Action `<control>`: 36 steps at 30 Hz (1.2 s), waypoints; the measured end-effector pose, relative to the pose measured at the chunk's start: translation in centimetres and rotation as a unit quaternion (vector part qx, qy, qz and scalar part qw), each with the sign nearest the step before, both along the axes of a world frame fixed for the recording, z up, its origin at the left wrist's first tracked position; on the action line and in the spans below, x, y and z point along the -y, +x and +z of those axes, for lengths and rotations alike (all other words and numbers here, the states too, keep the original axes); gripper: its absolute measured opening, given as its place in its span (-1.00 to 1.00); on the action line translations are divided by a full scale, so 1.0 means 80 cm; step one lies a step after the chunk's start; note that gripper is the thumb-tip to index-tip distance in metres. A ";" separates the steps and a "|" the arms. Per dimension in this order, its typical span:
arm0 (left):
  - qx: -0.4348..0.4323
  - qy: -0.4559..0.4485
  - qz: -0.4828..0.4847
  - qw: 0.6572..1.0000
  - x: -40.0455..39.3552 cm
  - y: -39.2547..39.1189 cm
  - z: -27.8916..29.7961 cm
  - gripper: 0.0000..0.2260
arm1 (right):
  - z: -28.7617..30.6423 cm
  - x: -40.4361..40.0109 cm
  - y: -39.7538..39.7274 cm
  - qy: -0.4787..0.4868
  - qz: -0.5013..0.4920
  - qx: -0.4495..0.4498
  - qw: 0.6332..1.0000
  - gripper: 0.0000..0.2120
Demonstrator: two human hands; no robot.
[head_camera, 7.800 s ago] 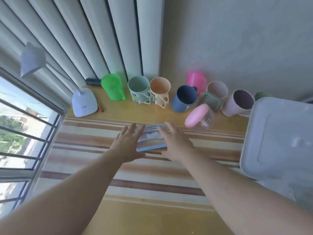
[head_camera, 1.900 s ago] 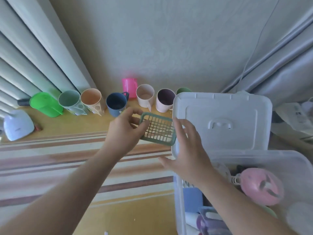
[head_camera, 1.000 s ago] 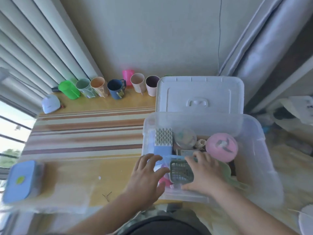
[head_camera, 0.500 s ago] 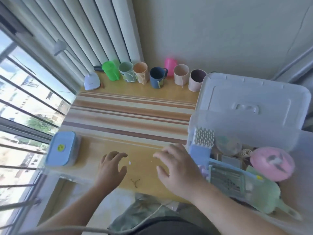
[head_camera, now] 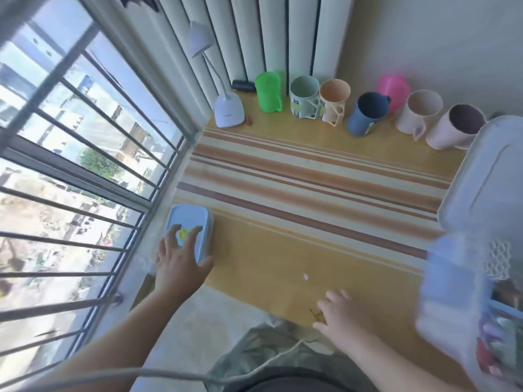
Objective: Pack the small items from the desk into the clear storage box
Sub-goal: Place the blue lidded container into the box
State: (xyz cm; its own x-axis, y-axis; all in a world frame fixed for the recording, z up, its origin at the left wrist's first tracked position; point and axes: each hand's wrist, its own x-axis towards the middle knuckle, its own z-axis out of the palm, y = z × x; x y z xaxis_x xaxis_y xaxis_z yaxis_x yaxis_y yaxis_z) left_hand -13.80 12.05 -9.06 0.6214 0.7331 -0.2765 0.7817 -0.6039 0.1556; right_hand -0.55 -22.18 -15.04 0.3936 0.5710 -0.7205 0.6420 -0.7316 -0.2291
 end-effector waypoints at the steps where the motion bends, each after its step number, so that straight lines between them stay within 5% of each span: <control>1: -0.010 -0.006 0.030 0.999 -0.015 0.003 -0.003 -0.21 | -0.005 -0.001 -0.004 -0.002 -0.004 0.010 1.000 -0.69; 5: -0.077 -0.070 0.125 0.987 -0.055 0.027 -0.019 0.12 | -0.016 -0.001 -0.014 0.016 -0.010 0.043 0.999 -0.79; 10: -0.136 -0.123 0.161 0.970 -0.052 0.047 -0.033 0.11 | -0.026 0.000 -0.016 -0.007 0.005 0.059 0.998 -0.83; 13: -0.130 -0.095 0.043 0.986 -0.028 0.056 -0.035 0.11 | -0.025 -0.006 -0.018 -0.006 -0.020 0.056 0.998 -0.85; 16: -0.106 -0.060 -0.137 0.983 0.027 0.071 -0.047 0.12 | -0.022 -0.002 -0.013 0.029 -0.146 0.054 0.987 -0.81; 21: -0.067 -0.031 -0.314 0.946 0.105 0.117 -0.057 0.08 | -0.001 0.009 0.023 0.118 -0.321 0.089 0.936 -0.81; 25: -0.034 -0.038 -0.447 0.893 0.126 0.145 -0.065 0.11 | 0.031 -0.005 0.059 0.216 -0.340 0.132 0.906 -0.91; 29: -0.040 -0.054 -0.417 0.906 0.114 0.135 -0.067 0.18 | 0.048 -0.054 0.072 0.302 -0.282 0.176 0.894 -0.94; 33: -0.044 -0.095 -0.345 0.933 0.088 0.103 -0.066 0.18 | 0.032 -0.084 0.068 0.279 -0.190 0.146 0.930 -0.93; 36: -0.017 -0.163 -0.305 0.938 0.084 0.094 -0.064 0.19 | 0.036 -0.082 0.072 0.228 -0.209 0.071 0.948 -0.56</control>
